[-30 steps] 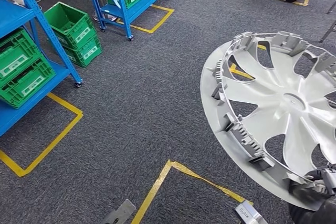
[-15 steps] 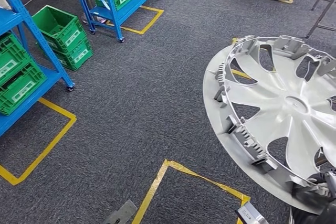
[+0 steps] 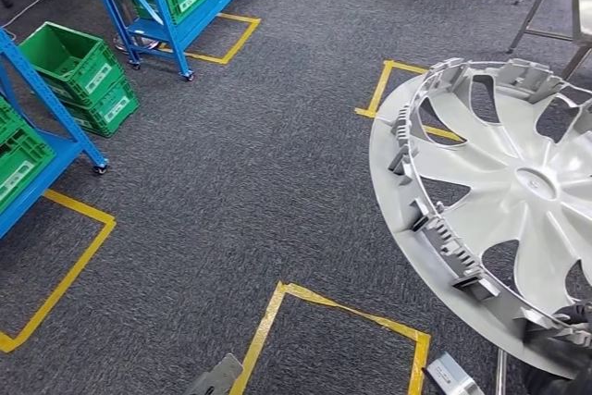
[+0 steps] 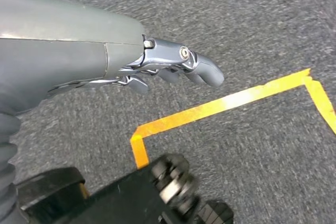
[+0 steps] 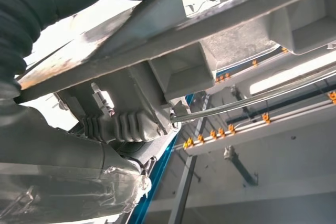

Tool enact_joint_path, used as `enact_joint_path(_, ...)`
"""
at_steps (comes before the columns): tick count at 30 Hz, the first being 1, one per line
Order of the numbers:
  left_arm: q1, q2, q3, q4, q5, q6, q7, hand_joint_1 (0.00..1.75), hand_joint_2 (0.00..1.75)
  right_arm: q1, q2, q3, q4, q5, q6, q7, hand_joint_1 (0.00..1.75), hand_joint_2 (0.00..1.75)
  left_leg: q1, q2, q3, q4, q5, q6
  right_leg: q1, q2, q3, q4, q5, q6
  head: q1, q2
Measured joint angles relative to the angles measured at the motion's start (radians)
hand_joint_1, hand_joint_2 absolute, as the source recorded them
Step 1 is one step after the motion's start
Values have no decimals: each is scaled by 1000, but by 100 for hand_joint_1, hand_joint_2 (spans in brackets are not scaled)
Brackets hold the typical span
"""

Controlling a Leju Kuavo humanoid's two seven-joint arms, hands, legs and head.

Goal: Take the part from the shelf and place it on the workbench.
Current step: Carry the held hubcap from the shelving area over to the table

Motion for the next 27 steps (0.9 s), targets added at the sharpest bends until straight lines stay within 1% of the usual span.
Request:
enact_joint_path(1,0,-1,0,0,0,0,0,0,175,0,0,-1,0,0,0,1,175,175,0,-7,8,-22,1,2,0,5,-3,-1,2,6,0,0)
enact_joint_path(2,0,-2,0,0,0,0,0,0,175,1,0,-2,-1,0,0,1,175,175,-2,-6,10,-28,-1,5,0,11,-6,-3,4,12,0,0)
enact_joint_path(3,0,-2,0,0,0,0,1,0,175,2,0,-2,-1,0,0,1,175,175,-2,-2,9,-29,1,11,-2,13,-8,-6,6,19,0,0)
enact_joint_path(4,-1,-3,0,0,0,0,1,0,175,3,0,-3,-1,0,0,1,175,175,-3,2,10,-32,3,18,-3,5,-12,-2,2,23,0,0)
enact_joint_path(5,-1,-4,0,0,0,0,1,0,175,4,0,-3,-2,0,0,1,175,175,-2,7,11,-35,5,26,-3,-8,-23,17,-11,27,3,0)
enact_joint_path(6,-1,-4,0,0,0,0,1,0,175,4,0,-3,-2,0,0,1,175,175,-2,13,12,-37,7,33,-2,-23,-43,58,-35,30,5,0)
enact_joint_path(7,-1,-4,0,0,0,0,1,0,175,4,0,-3,-3,0,0,1,175,175,-3,19,12,-37,7,37,-1,-39,-72,120,-67,32,7,0)
enact_joint_path(8,1,-4,0,0,0,0,1,0,175,3,0,-3,-3,0,0,1,175,175,-5,25,12,-37,6,40,0,-46,-105,192,-99,33,8,0)
enact_joint_path(9,2,-4,0,0,0,0,1,0,175,3,0,-3,-3,0,0,1,175,175,-7,32,12,-37,5,41,0,-49,-135,254,-121,34,8,0)
enact_joint_path(10,2,-4,0,0,0,0,1,0,175,4,0,-3,-3,0,0,1,175,175,-8,38,13,-37,4,42,0,-50,-150,286,-126,34,8,0)
enact_joint_path(11,2,-4,0,0,0,0,1,0,175,4,0,-3,-3,0,0,1,175,175,-10,43,14,-36,3,43,0,-51,-144,277,-112,33,8,0)
enact_joint_path(12,2,-4,0,0,0,0,1,0,175,4,0,-3,-3,-1,0,2,175,175,-11,47,16,-36,2,43,1,-53,-118,229,-82,30,8,0)
enact_joint_path(13,2,-4,0,0,0,0,1,0,175,4,0,-3,-3,-1,0,2,175,175,-11,51,19,-36,1,41,2,-61,-79,156,-48,27,8,0)
enact_joint_path(14,2,-5,0,0,0,-1,0,0,175,3,0,-3,-3,-1,0,2,175,175,-14,54,21,-34,-2,38,5,-72,-41,86,-25,23,8,0)
enact_joint_path(15,1,-5,0,0,0,-2,0,0,175,2,0,-4,-4,0,0,3,175,175,-16,56,21,-33,-4,33,7,-80,-12,34,-11,19,7,0)
enact_joint_path(16,2,-5,0,0,0,-2,0,0,175,2,0,-4,-4,0,0,3,175,175,-18,60,21,-32,-4,29,9,-85,2,7,-7,15,7,0)
enact_joint_path(17,2,-5,0,0,0,-3,0,0,175,1,0,-4,-4,0,0,3,175,175,-20,64,21,-32,-4,25,12,-83,5,0,-8,11,6,0)
enact_joint_path(19,1,-6,0,0,0,-3,0,0,175,1,0,-5,-4,0,0,4,175,175,-18,69,20,-32,-6,16,10,-72,2,-2,-3,2,6,0)
enact_joint_path(20,0,-7,0,0,0,-3,0,0,175,1,0,-6,-4,0,0,4,175,175,-17,65,16,-20,-17,11,8,-67,2,-4,-1,-3,5,0)
enact_joint_path(21,-1,-7,0,0,0,-3,0,0,175,1,0,-6,-5,0,0,4,175,175,-16,58,3,8,-37,5,6,-63,2,-6,1,-8,4,0)
enact_joint_path(22,-1,-7,0,0,0,-3,0,0,175,0,0,-7,-5,0,0,4,175,175,-14,49,-21,62,-67,1,4,-59,2,-6,2,-11,3,0)
enact_joint_path(23,0,-7,0,0,0,-3,0,0,175,0,0,-7,-5,0,0,4,175,175,-13,42,-53,130,-101,-3,4,-54,2,-6,2,-14,2,0)
enact_joint_path(24,0,-7,0,0,0,-3,0,0,175,-1,0,-7,-5,0,0,4,175,175,-11,39,-87,199,-128,-5,4,-49,2,-6,1,-15,2,0)
enact_joint_path(25,1,-7,0,0,0,-3,0,0,175,-1,0,-8,-5,0,0,4,175,175,-9,38,-113,249,-139,-7,4,-43,2,-6,1,-16,2,0)
enact_joint_path(26,2,-7,0,0,0,-3,0,0,175,-1,0,-9,-5,0,0,4,175,175,-7,38,-122,260,-130,-8,3,-36,2,-6,1,-16,2,0)
enact_joint_path(27,2,-7,0,0,0,-3,0,0,175,-1,0,-10,-5,-1,0,4,175,175,-5,37,-115,238,-105,-9,2,-30,3,-6,1,-15,2,0)
